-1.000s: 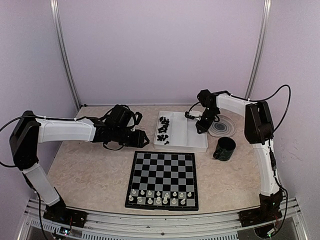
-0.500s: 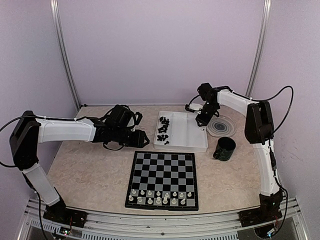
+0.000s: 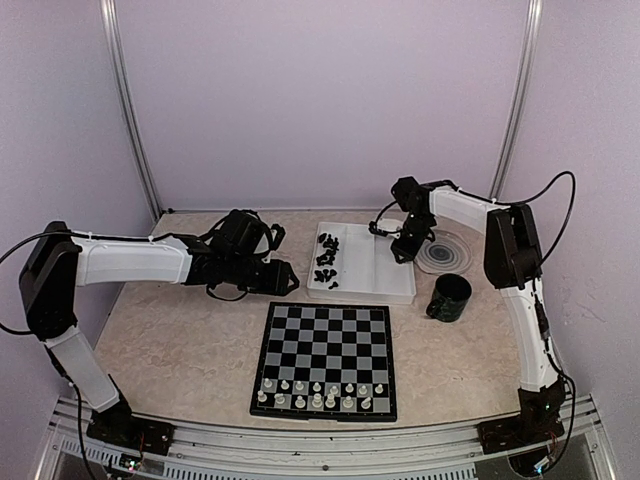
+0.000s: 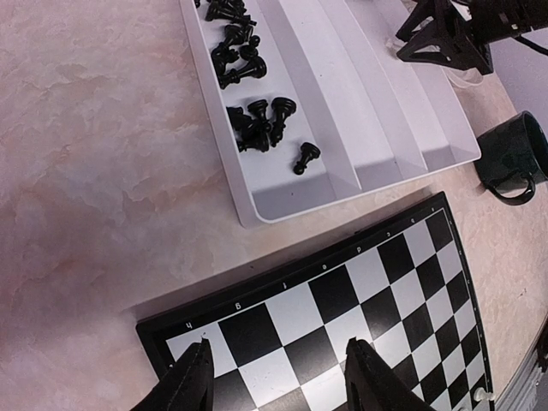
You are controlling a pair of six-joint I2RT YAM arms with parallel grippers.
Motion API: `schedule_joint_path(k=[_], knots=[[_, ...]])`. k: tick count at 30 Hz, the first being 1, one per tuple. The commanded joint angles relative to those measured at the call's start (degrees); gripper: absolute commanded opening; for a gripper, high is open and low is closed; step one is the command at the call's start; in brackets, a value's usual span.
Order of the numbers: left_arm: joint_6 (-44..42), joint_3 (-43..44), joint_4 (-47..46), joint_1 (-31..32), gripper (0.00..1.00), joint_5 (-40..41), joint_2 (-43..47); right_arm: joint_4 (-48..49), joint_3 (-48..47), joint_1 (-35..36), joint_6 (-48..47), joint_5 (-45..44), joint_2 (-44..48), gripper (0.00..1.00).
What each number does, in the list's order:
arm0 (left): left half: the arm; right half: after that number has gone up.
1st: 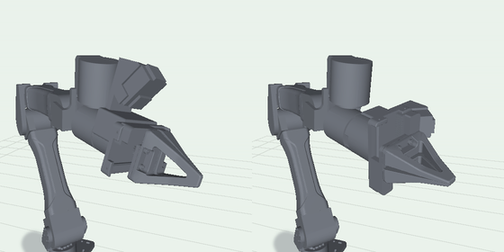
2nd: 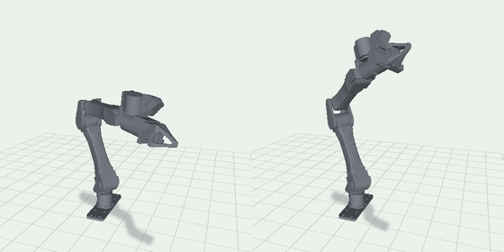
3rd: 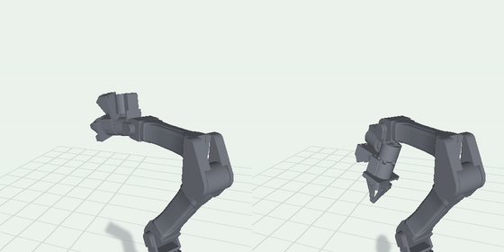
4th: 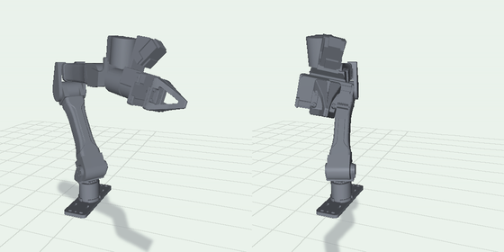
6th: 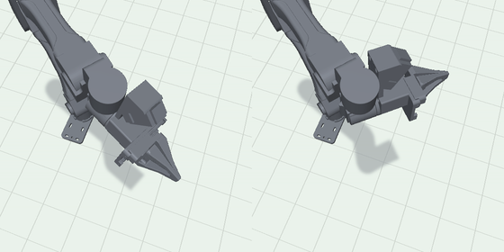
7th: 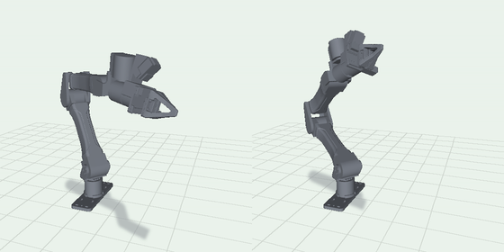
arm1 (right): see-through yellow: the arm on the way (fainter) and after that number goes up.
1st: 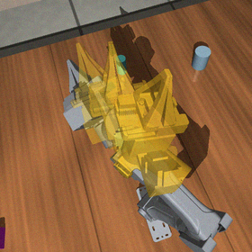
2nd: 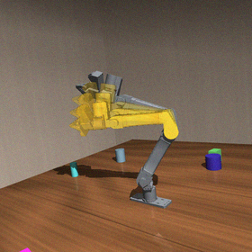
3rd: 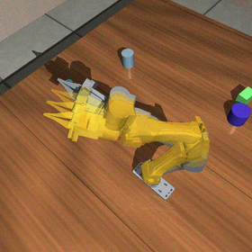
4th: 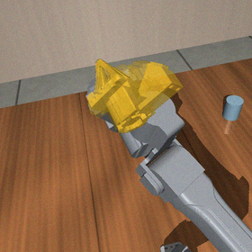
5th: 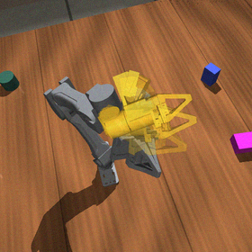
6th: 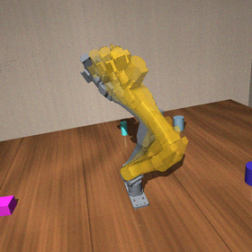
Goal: Set up the chess pieces on the board
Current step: Pick up the rook from the storage box.
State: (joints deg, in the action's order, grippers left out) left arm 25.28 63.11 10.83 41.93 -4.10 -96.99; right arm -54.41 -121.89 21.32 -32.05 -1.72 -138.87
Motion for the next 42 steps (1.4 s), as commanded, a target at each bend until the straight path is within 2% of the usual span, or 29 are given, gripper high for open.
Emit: schedule_joint_path(k=[1, 18, 28, 32, 39, 42], knots=[[-0.76, -0.14, 0.10, 0.34, 0.52, -0.24, -0.04, -3.06, 1.74, -0.05, 0.43, 0.94, -1.45, 0.30], [-0.71, 0.50, 0.68, 1.04, 0.52, -0.33, -0.56, -5.17, 6.05, 0.05, 3.92, 4.32, -0.38, 0.28], [-0.84, 0.11, 0.95, 1.22, 0.52, 0.24, -0.08, -1.68, 7.41, 0.04, 5.09, 4.53, 0.82, 0.20], [-0.85, 0.06, 0.95, 1.18, 0.52, 0.20, -0.04, -1.10, 8.36, 0.04, 4.20, 6.28, 1.63, 0.13], [-1.69, 1.63, -0.25, 1.39, 0.52, 0.36, 0.78, 8.15, 18.51, -0.89, 2.89, 11.52, 14.48, 0.07], [-2.07, 2.66, -2.80, 2.06, 0.52, -0.06, 1.14, 10.64, 22.84, -1.11, 1.69, 18.61, 20.70, 0.06]])
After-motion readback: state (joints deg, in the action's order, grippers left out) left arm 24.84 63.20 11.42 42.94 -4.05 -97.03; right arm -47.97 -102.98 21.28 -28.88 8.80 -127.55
